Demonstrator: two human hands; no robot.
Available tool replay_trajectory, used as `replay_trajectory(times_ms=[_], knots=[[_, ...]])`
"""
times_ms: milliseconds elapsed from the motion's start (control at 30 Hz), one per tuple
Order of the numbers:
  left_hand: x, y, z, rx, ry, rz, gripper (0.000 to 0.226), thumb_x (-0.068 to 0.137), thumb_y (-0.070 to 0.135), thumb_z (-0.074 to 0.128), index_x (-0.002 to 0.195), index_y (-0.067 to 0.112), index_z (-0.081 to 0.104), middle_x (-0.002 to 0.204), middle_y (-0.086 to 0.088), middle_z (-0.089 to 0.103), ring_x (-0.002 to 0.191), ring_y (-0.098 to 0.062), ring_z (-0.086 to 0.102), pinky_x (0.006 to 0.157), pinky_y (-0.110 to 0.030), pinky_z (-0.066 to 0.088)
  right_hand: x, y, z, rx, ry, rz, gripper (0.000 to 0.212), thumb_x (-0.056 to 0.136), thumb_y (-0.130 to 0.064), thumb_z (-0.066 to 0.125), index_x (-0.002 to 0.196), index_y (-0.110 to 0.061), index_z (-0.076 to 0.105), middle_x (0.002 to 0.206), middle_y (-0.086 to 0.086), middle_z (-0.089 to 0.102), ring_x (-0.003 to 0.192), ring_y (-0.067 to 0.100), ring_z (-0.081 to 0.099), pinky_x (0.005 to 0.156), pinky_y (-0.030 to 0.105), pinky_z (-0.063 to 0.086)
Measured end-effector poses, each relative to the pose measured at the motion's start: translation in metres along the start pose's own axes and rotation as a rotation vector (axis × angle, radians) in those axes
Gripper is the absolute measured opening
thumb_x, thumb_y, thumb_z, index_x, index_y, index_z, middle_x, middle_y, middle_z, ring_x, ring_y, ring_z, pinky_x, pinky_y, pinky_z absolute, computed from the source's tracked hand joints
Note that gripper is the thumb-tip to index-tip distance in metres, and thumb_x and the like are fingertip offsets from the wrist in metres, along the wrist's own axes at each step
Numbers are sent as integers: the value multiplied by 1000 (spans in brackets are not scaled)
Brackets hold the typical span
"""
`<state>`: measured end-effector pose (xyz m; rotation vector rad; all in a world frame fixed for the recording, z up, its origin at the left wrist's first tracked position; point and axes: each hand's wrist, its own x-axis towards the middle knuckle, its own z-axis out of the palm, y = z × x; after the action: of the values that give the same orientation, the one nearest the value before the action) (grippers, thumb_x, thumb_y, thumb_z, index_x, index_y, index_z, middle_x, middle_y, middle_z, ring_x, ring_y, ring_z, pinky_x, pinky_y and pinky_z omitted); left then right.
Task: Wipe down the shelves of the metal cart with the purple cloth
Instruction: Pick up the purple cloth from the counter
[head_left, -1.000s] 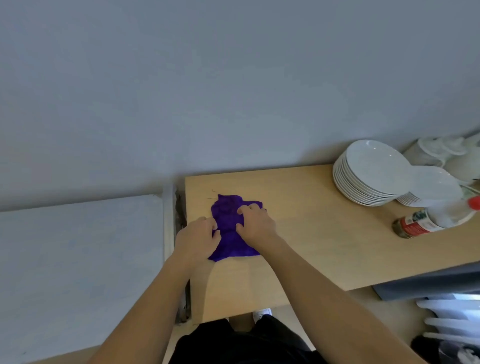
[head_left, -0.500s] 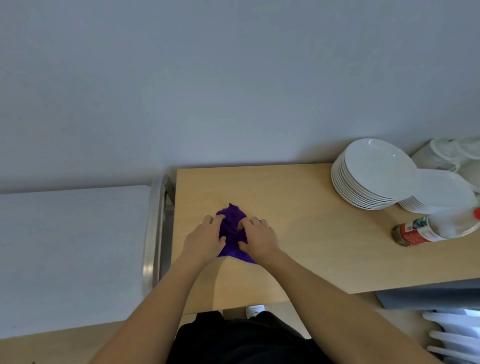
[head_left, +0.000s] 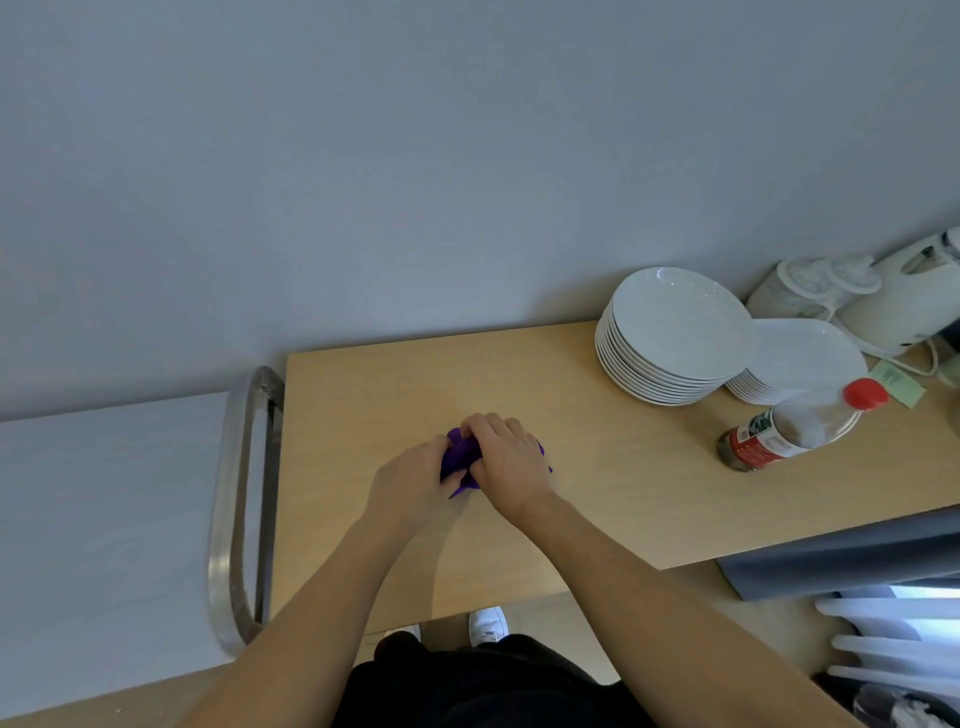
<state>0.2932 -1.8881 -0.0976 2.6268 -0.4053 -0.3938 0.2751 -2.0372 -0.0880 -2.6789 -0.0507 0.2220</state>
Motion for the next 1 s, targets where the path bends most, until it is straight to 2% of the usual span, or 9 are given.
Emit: replay_trajectory(times_ms=[67,133,233,300,400,533,667,833,1000], knots=[[2,0,-1,11,7,-21,22,87,36,56,107,26,53,92,8,61,85,-17,58,68,-33,47,0,10,-2,-62,17,-15,50,78,-8,50,124,-27,47,133,-8,49,128,22,37,106,38,30],[1,-4,0,31,-9,-66,28,86,34,56,113,27,52,103,7,58,94,-17,56,73,-35,49,-1,18,-1,-125,-42,-1,57,80,-14,51,135,-28,41,148,-5,36,142,27,20,116,44,17],[-4,-12,3,41,-1,-163,32,88,30,51,120,24,50,116,3,54,104,-20,53,77,-37,49,-3,18,4,-47,-121,62,61,86,-29,49,144,-32,30,159,-1,20,147,33,5,117,54,12],[-9,-14,5,38,34,-205,33,91,33,48,122,23,50,119,1,54,105,-20,53,79,-37,50,-2,13,10,-15,-155,87,61,89,-47,48,145,-38,26,159,0,18,147,36,6,116,58,14],[-22,-16,6,45,75,-238,35,93,36,47,125,21,50,122,1,54,106,-19,53,78,-35,50,3,10,24,-149,-199,85,67,87,-67,44,146,-43,22,157,2,20,144,39,11,113,62,15],[-47,-24,2,41,125,-305,37,93,34,48,129,23,48,126,3,52,108,-16,52,76,-31,49,11,4,39,-255,-116,69,49,91,-56,51,135,-37,37,143,5,35,132,35,28,105,57,30],[-74,-34,-3,18,212,-408,35,94,35,48,126,23,51,124,5,53,105,-15,54,75,-32,49,15,-18,48,-136,-109,-119,37,88,-38,64,119,-28,45,121,3,46,110,28,45,87,40,42],[-114,-50,-16,9,330,-533,28,94,36,46,117,25,56,114,11,60,96,-9,59,76,-33,52,7,-73,57,183,-87,-320,37,79,-31,75,107,-26,51,104,-3,47,91,18,44,75,30,41],[-163,-69,-34,-33,498,-693,20,92,31,47,110,27,55,96,14,63,83,-9,60,68,-29,48,0,-137,65,259,-30,-488,36,77,-28,77,105,-24,55,101,-5,47,89,16,44,71,25,33]])
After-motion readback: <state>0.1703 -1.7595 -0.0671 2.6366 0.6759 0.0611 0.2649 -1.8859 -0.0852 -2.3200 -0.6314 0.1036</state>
